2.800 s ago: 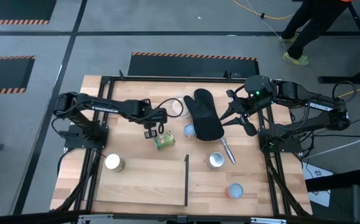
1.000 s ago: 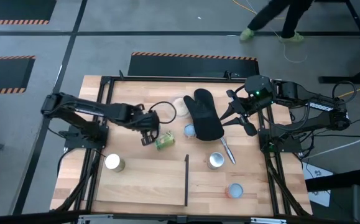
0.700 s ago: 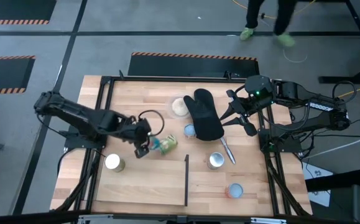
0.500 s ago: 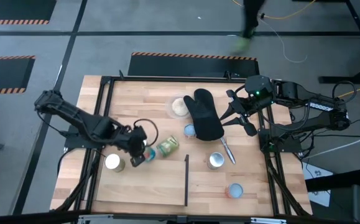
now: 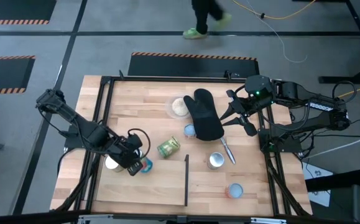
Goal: Pick and place cans onto a shelf
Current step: Put the blue canned tomato on the shelf
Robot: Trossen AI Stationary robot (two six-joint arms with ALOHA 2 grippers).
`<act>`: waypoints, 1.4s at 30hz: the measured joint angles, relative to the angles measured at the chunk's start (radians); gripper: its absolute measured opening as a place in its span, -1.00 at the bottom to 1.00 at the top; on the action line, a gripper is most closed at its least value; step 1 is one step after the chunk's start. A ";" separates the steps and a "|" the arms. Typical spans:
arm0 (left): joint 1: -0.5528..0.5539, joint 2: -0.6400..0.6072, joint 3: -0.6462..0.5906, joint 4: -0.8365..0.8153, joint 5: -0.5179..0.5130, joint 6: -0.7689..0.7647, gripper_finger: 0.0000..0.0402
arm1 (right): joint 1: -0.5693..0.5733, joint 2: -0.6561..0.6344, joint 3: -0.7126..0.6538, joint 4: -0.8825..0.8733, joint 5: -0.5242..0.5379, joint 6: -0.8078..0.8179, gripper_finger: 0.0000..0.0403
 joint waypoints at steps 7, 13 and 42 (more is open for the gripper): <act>0.000 0.110 0.204 -0.166 0.002 0.055 -1.00 | 0.000 0.000 0.000 0.000 0.000 0.000 -0.44; -0.015 0.276 0.408 -0.384 -0.001 0.111 -1.00 | 0.000 0.000 0.000 -0.004 0.000 0.000 -0.44; -0.098 0.529 0.523 -0.544 0.020 0.104 -1.00 | 0.000 0.000 0.000 -0.007 0.000 0.000 -0.44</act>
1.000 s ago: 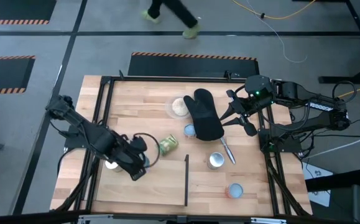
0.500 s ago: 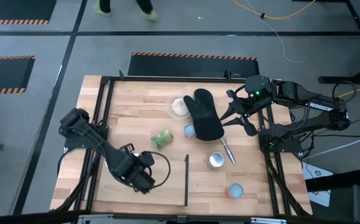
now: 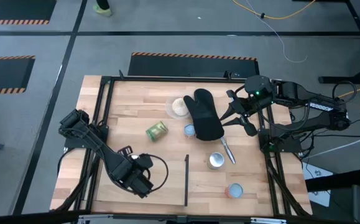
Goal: Pick and place cans onto a shelf
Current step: Put the blue canned tomato on the shelf
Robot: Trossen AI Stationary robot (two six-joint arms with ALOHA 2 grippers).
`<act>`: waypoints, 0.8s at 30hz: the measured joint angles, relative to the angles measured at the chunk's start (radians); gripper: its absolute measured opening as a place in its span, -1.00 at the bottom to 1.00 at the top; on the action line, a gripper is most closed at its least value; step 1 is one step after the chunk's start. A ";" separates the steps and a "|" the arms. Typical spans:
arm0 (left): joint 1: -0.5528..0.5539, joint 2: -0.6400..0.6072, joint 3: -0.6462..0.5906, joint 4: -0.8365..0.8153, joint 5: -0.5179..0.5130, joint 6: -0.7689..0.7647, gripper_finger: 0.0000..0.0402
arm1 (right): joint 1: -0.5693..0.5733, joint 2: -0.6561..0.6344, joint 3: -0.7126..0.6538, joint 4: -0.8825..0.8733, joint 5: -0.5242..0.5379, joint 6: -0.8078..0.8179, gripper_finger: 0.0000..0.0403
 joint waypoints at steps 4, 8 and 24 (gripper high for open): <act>0.000 0.000 -0.010 0.012 0.002 0.000 -1.00 | 0.000 0.000 0.000 -0.001 0.000 0.000 -0.44; 0.000 0.000 -0.010 0.016 0.002 0.000 -1.00 | 0.000 0.000 0.000 -0.001 0.000 0.000 -0.44; 0.001 0.000 -0.011 0.017 0.010 0.001 -0.94 | 0.000 0.000 0.000 -0.001 0.000 0.000 -0.44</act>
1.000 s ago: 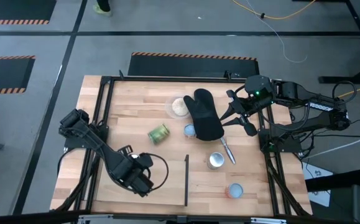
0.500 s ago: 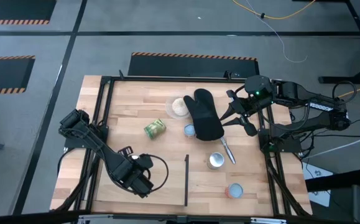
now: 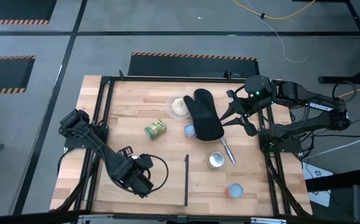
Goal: Pick and place cans onto a shelf
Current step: Put the blue canned tomato on the shelf
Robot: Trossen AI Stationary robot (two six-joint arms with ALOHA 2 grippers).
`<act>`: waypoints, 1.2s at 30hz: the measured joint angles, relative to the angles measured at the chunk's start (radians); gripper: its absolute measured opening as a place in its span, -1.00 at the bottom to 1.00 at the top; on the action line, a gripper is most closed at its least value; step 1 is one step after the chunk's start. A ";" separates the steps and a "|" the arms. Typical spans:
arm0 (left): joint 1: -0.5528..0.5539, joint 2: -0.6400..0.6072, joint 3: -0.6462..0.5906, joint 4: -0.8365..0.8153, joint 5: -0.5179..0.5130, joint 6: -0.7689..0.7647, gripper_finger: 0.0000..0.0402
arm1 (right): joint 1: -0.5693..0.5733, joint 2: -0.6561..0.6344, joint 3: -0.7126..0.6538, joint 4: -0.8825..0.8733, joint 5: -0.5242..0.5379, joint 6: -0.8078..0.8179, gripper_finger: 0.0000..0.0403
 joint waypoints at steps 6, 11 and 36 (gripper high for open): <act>0.000 0.000 0.000 0.000 0.000 0.000 -0.81 | 0.000 0.000 0.000 0.000 0.000 0.000 -0.44; 0.000 0.000 0.000 0.000 0.000 0.000 -0.75 | 0.000 0.000 0.000 0.000 0.000 0.001 -0.44; 0.035 0.000 0.000 0.012 -0.001 0.007 -0.71 | 0.000 0.000 0.000 0.000 0.000 0.007 -0.44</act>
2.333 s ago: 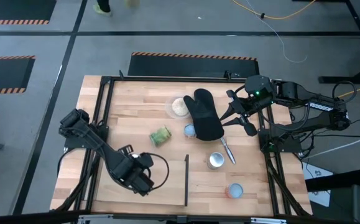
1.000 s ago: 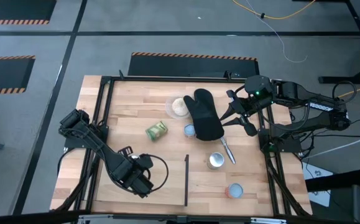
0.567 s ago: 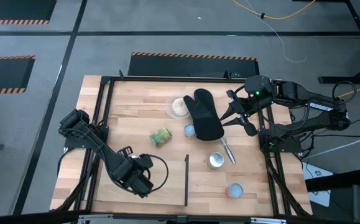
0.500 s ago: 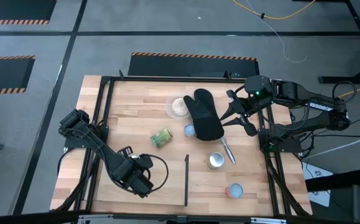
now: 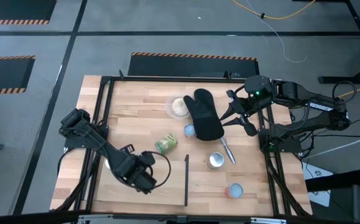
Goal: Pick and place cans onto a shelf
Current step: Put the blue canned tomato on the shelf
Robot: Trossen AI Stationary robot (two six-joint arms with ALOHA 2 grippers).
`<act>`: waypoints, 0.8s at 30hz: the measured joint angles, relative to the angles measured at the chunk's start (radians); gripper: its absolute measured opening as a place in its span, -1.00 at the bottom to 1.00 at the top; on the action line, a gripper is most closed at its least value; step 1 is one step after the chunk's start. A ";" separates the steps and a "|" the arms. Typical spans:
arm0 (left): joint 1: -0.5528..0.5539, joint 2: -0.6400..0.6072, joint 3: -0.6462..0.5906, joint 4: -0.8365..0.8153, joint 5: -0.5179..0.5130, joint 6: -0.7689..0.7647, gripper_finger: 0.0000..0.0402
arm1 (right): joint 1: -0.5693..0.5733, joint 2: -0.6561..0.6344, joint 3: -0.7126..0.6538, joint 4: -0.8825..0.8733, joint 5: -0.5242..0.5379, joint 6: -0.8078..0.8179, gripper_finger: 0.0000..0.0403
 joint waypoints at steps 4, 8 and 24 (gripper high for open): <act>0.008 0.000 0.000 0.000 0.000 -0.007 -0.71 | 0.000 0.000 0.000 0.000 0.000 0.000 -0.44; 0.023 0.000 0.000 0.000 0.000 -0.052 -0.71 | 0.000 0.000 0.000 0.000 0.000 0.000 -0.44; 0.061 -0.001 0.000 0.000 0.034 -0.190 -0.71 | 0.000 0.000 0.000 0.000 0.000 0.000 -0.44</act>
